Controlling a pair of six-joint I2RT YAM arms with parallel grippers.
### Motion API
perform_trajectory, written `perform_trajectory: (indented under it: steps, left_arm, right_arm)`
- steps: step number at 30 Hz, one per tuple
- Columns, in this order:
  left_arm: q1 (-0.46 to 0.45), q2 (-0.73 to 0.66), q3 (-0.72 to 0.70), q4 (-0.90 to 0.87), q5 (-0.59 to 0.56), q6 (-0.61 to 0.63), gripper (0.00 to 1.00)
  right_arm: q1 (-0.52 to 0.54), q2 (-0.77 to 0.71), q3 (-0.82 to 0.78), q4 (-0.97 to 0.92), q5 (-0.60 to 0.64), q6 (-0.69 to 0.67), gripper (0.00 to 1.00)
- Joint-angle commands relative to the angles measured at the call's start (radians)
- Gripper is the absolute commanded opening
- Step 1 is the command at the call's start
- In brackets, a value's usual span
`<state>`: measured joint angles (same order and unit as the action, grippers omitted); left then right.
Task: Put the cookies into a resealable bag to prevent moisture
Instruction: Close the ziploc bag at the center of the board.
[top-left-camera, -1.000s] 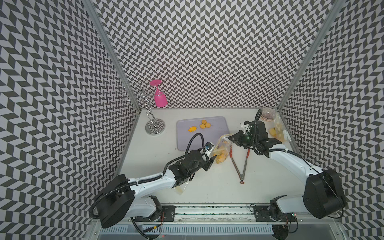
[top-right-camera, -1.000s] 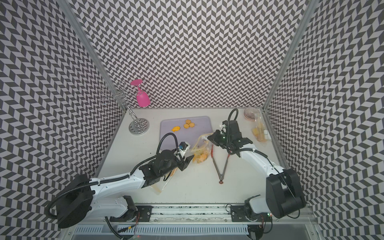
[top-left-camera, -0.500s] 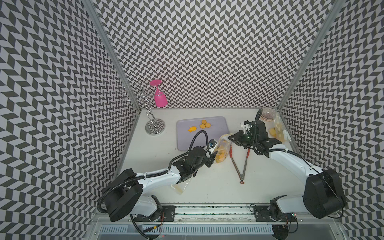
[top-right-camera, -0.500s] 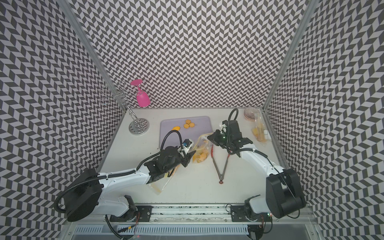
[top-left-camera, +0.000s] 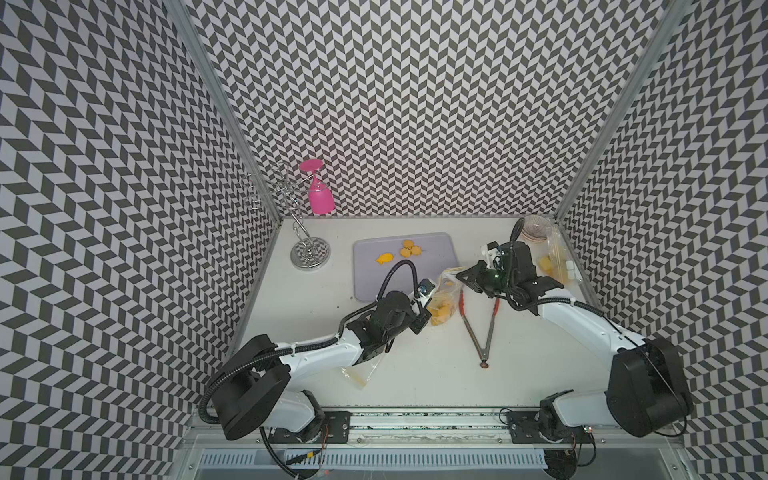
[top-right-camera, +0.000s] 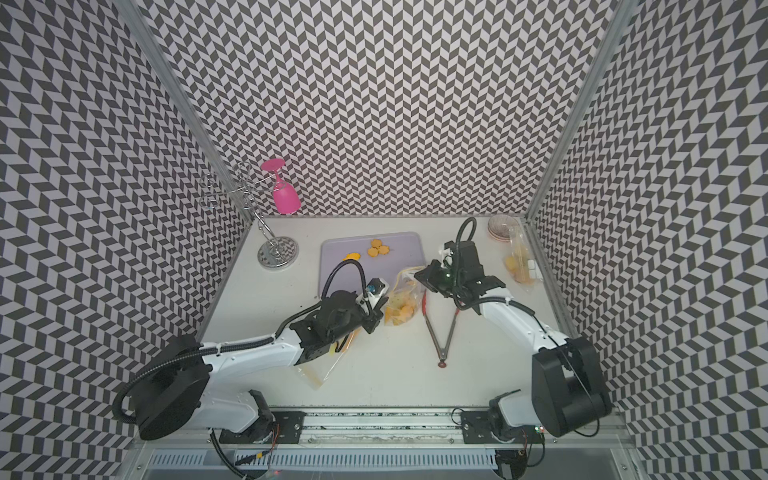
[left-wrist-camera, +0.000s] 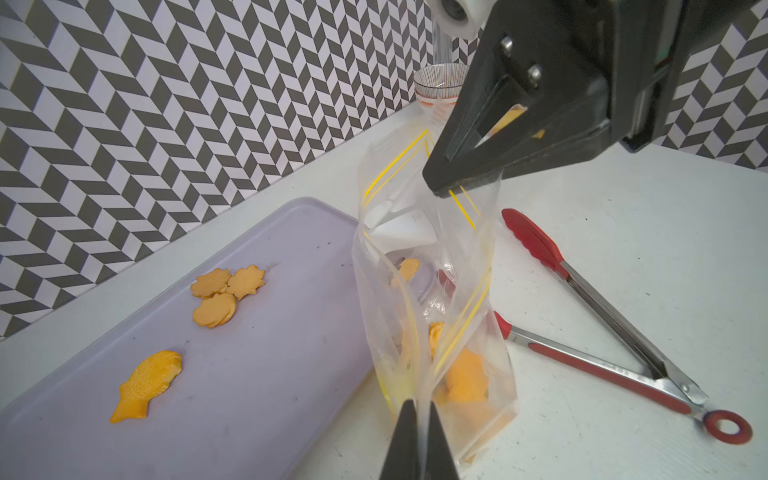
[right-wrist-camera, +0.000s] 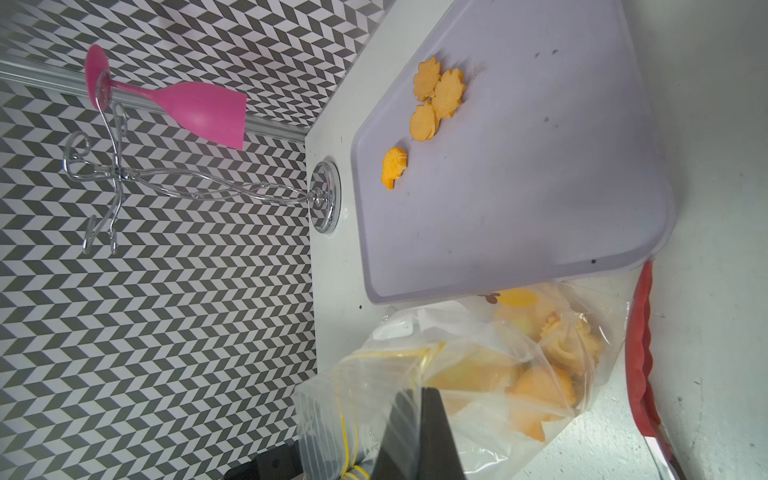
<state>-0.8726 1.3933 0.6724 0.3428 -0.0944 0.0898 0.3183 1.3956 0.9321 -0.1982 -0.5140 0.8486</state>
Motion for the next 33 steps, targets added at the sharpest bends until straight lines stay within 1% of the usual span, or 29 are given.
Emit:
perform_trajectory:
  steps: [1, 2, 4, 6, 9, 11, 12, 14, 17, 19, 22, 24, 26, 28, 30, 33]
  left_arm:
    - [0.023, -0.027, 0.049, -0.053, 0.052, 0.016, 0.00]
    - [0.035, -0.046, 0.060, -0.080, 0.082, 0.015, 0.00]
    - [0.064, -0.086, 0.085, -0.142, 0.179, 0.021, 0.00]
    - [0.113, -0.112, 0.126, -0.233, 0.353, 0.047, 0.00]
    - [0.169, -0.098, 0.197, -0.377, 0.536, 0.122, 0.00]
    - [0.214, -0.072, 0.242, -0.495, 0.671, 0.236, 0.00]
    - [0.232, -0.061, 0.258, -0.540, 0.711, 0.282, 0.00]
    - [0.270, -0.048, 0.280, -0.593, 0.744, 0.351, 0.00]
    - [0.323, -0.038, 0.309, -0.648, 0.789, 0.448, 0.00]
    - [0.338, -0.041, 0.322, -0.680, 0.821, 0.511, 0.00]
    - [0.339, -0.057, 0.326, -0.712, 0.863, 0.581, 0.00]
    - [0.339, -0.064, 0.308, -0.699, 0.835, 0.583, 0.00]
    - [0.340, -0.060, 0.279, -0.672, 0.747, 0.571, 0.00]
    - [0.354, -0.053, 0.262, -0.654, 0.687, 0.557, 0.00]
    - [0.374, -0.052, 0.252, -0.629, 0.678, 0.540, 0.00]
    - [0.385, -0.065, 0.235, -0.591, 0.708, 0.529, 0.00]
  right_arm:
    - [-0.005, -0.062, 0.002, 0.034, 0.002, -0.048, 0.01]
    - [-0.005, -0.085, 0.004, 0.033, 0.011, -0.080, 0.07]
    - [-0.005, -0.139, 0.000, 0.034, 0.033, -0.176, 0.27]
    - [-0.004, -0.228, -0.024, 0.050, 0.087, -0.278, 0.43]
    - [-0.005, -0.374, -0.128, 0.133, 0.200, -0.332, 0.55]
    - [-0.005, -0.479, -0.223, 0.210, 0.255, -0.379, 0.60]
    - [-0.005, -0.516, -0.256, 0.229, 0.266, -0.412, 0.61]
    - [-0.005, -0.593, -0.319, 0.249, 0.249, -0.524, 0.61]
    - [-0.006, -0.653, -0.360, 0.253, 0.250, -0.627, 0.60]
    - [-0.005, -0.640, -0.356, 0.243, 0.218, -0.718, 0.60]
    - [-0.005, -0.574, -0.289, 0.158, 0.183, -0.839, 0.63]
    - [-0.006, -0.530, -0.251, 0.100, 0.130, -0.928, 0.66]
    - [-0.005, -0.494, -0.227, 0.049, 0.034, -1.055, 0.66]
    - [-0.005, -0.468, -0.212, 0.005, -0.044, -1.176, 0.66]
    - [-0.005, -0.440, -0.193, -0.019, -0.060, -1.275, 0.65]
    - [-0.005, -0.388, -0.155, -0.052, -0.046, -1.416, 0.65]
